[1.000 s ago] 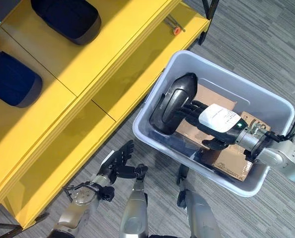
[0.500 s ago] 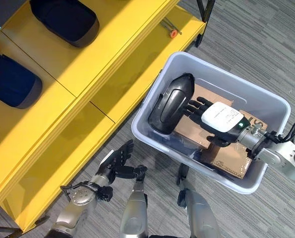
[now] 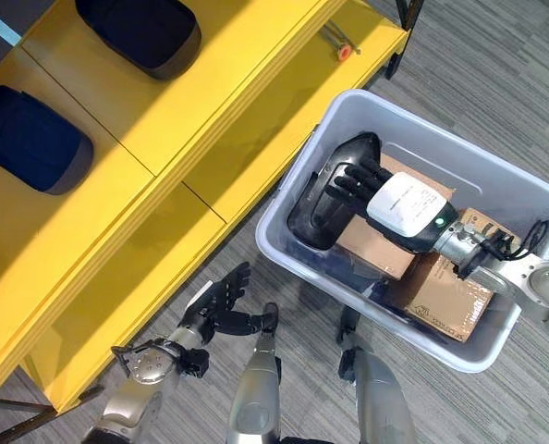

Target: Move parts from the plastic box to the shelf.

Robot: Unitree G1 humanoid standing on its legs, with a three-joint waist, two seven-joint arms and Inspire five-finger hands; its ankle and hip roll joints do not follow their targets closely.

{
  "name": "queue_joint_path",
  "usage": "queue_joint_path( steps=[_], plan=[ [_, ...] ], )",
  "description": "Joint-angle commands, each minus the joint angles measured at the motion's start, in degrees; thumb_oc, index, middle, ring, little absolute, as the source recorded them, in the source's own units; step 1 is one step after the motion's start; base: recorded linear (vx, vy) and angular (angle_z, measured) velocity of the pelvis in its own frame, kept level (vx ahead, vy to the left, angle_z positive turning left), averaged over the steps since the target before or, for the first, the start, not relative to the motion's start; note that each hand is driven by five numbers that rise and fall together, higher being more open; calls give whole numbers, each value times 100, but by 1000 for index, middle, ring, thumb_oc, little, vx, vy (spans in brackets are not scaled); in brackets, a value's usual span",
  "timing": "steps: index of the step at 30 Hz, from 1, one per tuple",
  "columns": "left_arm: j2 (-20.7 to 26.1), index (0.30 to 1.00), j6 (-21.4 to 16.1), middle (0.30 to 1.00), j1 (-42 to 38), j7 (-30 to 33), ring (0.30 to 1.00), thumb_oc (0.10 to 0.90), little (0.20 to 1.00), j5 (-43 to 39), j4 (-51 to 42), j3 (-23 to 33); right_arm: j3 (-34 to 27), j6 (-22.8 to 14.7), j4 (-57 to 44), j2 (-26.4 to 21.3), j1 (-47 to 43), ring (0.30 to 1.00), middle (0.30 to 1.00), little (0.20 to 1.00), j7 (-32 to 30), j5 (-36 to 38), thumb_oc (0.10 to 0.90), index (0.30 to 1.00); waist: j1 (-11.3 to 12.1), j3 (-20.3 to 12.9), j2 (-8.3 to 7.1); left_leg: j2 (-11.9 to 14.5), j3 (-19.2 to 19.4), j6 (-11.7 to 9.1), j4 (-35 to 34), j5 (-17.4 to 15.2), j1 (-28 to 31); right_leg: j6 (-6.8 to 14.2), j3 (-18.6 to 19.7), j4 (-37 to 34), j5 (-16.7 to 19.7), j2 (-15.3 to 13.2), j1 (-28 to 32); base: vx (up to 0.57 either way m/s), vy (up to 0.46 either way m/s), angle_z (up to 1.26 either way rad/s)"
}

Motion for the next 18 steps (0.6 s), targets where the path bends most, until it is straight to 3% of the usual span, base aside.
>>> queue_joint_path(
  steps=[1,5,10,13,18],
  plan=[
    [129,1000,-382,1000,203,-186,1000,900,1000,69,-582,-46,-29,92,-319,-202,-758,1000,1000,1000,-705,191,900,1000,-63,-86,268,-9,2,232,-27,446,-484,156,49,1316,-1378,-163,273,14,-2,10],
    [144,1000,-345,1000,152,-90,1000,900,1000,24,-520,6,-1,53,-316,-74,-687,1000,1000,1000,-485,161,900,1000,-76,-86,292,-13,8,230,-7,439,-497,149,57,1412,-1432,-180,229,13,-7,4],
    [155,1000,-301,1000,105,-118,1000,900,1000,-18,-524,21,152,310,-235,-1,-636,1000,1000,1000,-306,133,900,1000,-88,-86,312,0,11,240,17,441,-509,129,77,1483,-1463,-190,188,3,-2,1],
    [189,1000,-253,1000,76,-153,1000,900,1000,36,-551,-30,363,658,82,111,-708,1000,1000,1000,19,150,900,1000,-86,-86,318,-26,2,252,61,428,-576,118,105,1671,-1564,-229,69,32,-32,0],
    [233,1000,-192,1000,59,-69,1000,900,1000,-7,-593,-10,419,931,338,165,-716,1000,1000,1000,-73,420,900,1000,-66,-86,319,-40,-5,275,125,436,-741,97,110,1930,-1656,-252,-136,7,-20,4]
  ],
)
